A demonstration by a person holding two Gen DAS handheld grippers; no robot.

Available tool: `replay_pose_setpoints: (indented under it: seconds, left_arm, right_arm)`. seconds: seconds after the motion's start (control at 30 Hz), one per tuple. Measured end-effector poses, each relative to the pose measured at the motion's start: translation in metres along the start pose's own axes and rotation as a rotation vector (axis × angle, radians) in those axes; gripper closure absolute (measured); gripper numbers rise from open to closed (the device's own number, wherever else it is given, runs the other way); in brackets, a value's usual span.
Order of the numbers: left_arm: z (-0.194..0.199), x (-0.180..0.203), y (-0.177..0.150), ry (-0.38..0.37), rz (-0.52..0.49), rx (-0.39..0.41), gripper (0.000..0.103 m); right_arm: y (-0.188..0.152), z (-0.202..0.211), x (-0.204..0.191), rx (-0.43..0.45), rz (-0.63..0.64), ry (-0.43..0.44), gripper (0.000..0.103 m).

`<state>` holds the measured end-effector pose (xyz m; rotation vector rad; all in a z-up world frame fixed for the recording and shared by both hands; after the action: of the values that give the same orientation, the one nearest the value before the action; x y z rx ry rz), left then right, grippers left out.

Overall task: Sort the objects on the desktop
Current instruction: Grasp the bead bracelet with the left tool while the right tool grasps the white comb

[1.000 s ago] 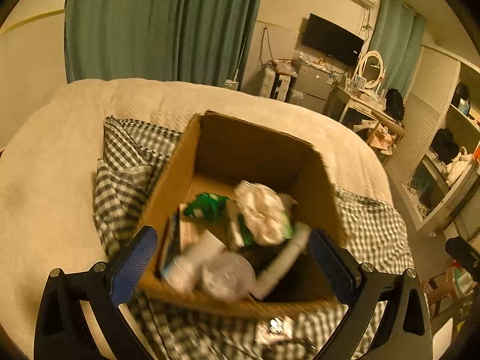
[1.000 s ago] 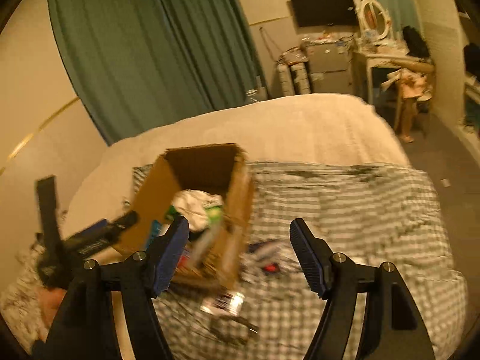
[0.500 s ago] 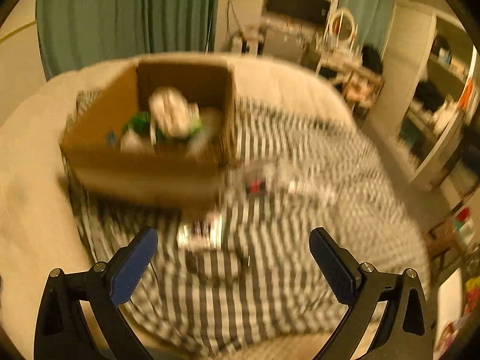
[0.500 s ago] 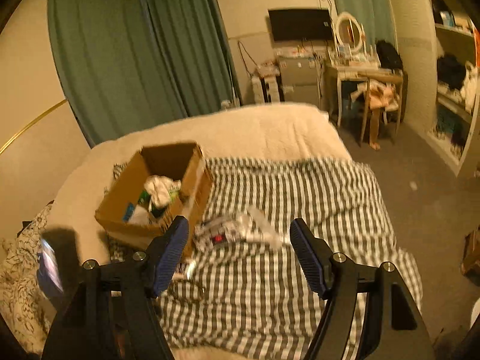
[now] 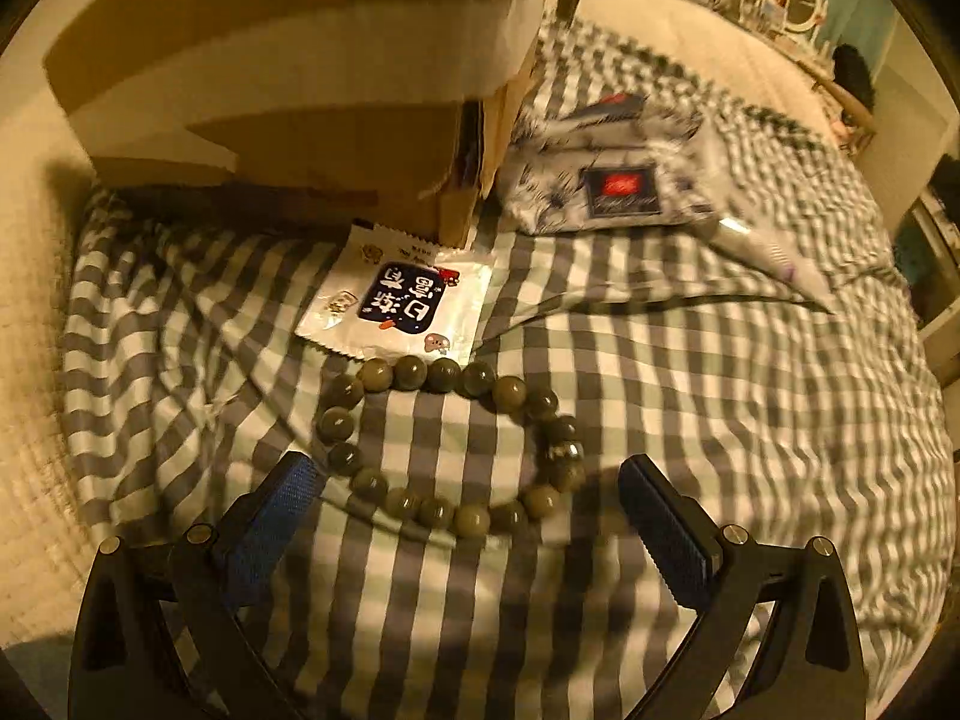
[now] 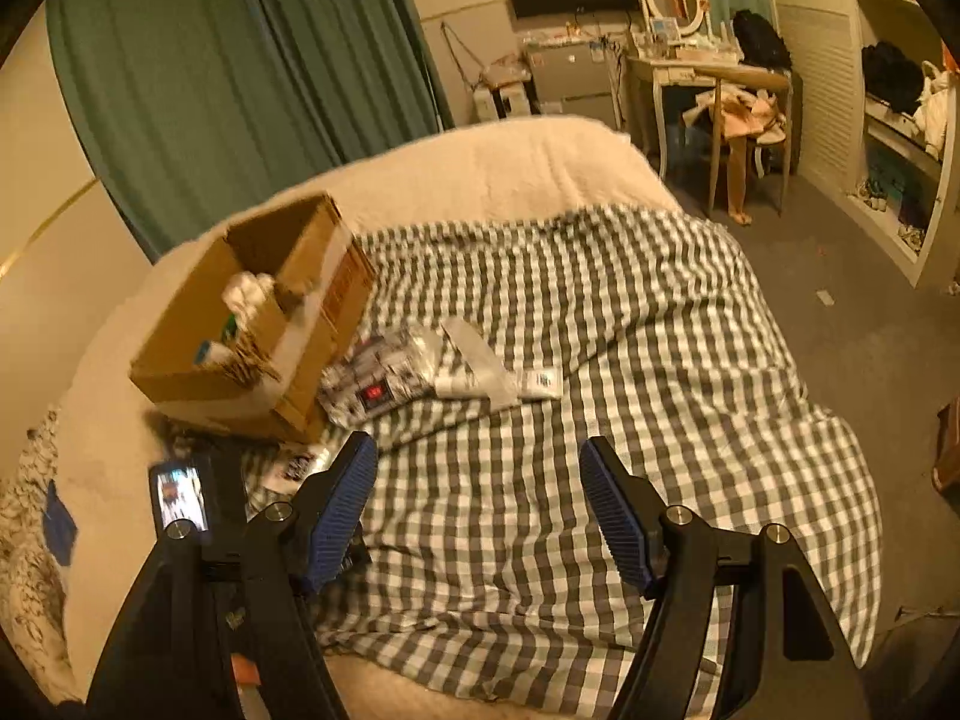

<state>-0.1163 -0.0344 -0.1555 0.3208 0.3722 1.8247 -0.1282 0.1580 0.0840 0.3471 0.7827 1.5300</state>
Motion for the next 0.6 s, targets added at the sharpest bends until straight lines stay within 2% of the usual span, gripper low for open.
replay_pose_setpoints:
  seconds: [0.17, 0.2, 0.23, 0.27, 0.3, 0.33, 0.4, 0.53, 0.6]
  left_arm:
    - [-0.013, -0.005, 0.004, -0.023, 0.054, -0.034, 0.000]
    - [-0.012, -0.006, 0.004, -0.021, 0.053, -0.033, 0.007]
    - [-0.009, -0.009, 0.006, -0.020, 0.066, -0.020, 0.023]
    - [-0.005, -0.011, 0.007, -0.038, 0.082, -0.003, 0.035]
    - [-0.002, -0.012, 0.009, -0.061, 0.088, 0.007, 0.063]
    - [0.003, -0.008, 0.009, -0.098, 0.082, 0.023, 0.082]
    - [0.009, -0.005, 0.009, -0.108, 0.055, 0.049, 0.092]
    - [0.022, 0.004, 0.009, -0.191, 0.036, 0.084, 0.092]
    - [0.026, 0.014, 0.009, -0.199, -0.005, 0.095, 0.092]
  right_arm:
    - [-0.016, -0.042, 0.003, -0.076, -0.008, 0.019, 0.033]
    - [-0.019, -0.052, 0.003, -0.090, -0.007, 0.021, 0.033]
    - [-0.020, -0.059, 0.004, -0.099, -0.006, 0.022, 0.033]
    - [-0.020, -0.064, 0.005, -0.106, -0.005, 0.024, 0.033]
    - [-0.020, -0.070, 0.005, -0.113, -0.003, 0.025, 0.033]
    - [-0.019, -0.076, 0.005, -0.118, 0.000, 0.024, 0.033]
    - [-0.014, -0.088, 0.006, -0.125, 0.003, 0.024, 0.033]
    - [0.002, -0.109, 0.005, -0.123, 0.035, 0.016, 0.033]
    - [0.013, -0.123, 0.005, -0.135, 0.062, -0.031, 0.035]
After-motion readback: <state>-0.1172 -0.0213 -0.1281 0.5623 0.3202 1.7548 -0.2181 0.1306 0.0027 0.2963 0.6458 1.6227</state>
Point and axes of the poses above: each gripper's, at about its wrist camera, not at the fingertips, and z roughly against the way its jaws point, x to its right, y to its top, the point moved 5 cm from there along -z, roughly the way its jaws point, and after that the axes turned 1 degree about z, right-handed, at the moved point
